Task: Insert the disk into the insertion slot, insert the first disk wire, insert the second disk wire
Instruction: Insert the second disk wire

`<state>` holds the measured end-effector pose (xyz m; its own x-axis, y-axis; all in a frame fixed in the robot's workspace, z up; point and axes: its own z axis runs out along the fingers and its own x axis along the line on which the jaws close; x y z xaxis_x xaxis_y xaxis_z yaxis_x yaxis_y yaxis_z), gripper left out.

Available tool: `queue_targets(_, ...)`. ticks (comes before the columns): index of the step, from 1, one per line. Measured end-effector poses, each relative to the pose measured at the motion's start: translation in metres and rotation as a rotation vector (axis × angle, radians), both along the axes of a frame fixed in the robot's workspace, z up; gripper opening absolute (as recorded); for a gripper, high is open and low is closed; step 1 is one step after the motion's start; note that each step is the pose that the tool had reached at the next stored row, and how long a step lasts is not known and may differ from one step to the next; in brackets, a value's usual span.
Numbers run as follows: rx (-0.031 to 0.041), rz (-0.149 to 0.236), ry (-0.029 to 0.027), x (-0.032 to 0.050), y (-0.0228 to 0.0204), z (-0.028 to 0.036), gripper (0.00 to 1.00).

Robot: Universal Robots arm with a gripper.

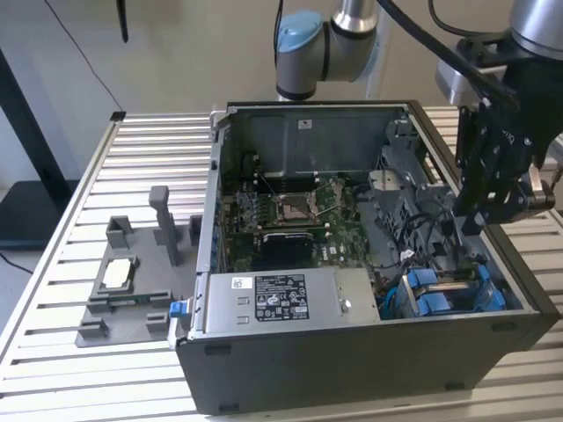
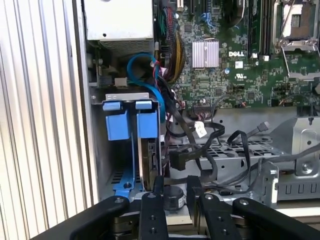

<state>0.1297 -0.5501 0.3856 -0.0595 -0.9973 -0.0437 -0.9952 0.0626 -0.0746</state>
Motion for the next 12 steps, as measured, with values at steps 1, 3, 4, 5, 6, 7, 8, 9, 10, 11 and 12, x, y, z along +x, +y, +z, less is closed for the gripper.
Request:
queue_targets(1, -0.0035, 0.000, 0.0021, 0.0000, 0.0028, 0.0000, 0.33)
queue_targets(3, -0.0067, 0.000, 0.0052, -0.0001, 0.0078, 0.0000, 0.33)
queue_targets(4, -0.0074, 0.000, 0.0068, -0.0002, 0.0096, 0.0000, 0.33)
queue_targets(5, -0.0084, 0.000, 0.0096, -0.0005, 0.0104, 0.0000, 0.33)
queue_targets(6, -0.0122, 0.000, 0.0154, -0.0008, 0.0107, 0.0000, 0.33)
queue_targets(7, -0.0184, 0.000, 0.0223, -0.0012, 0.0108, 0.0000, 0.33)
queue_targets(8, -0.0249, 0.000, 0.0297, -0.0016, 0.0110, 0.0000, 0.33)
queue_targets(9, -0.0314, 0.000, 0.0377, -0.0017, 0.0111, -0.0001, 0.33)
queue_targets(10, -0.0393, 0.000, 0.0448, -0.0018, 0.0114, 0.0000, 0.33)
queue_targets(11, -0.0475, 0.000, 0.0508, -0.0020, 0.0116, 0.0000, 0.33)
queue_targets(12, -0.0554, 0.000, 0.0566, -0.0024, 0.0120, 0.0000, 0.33)
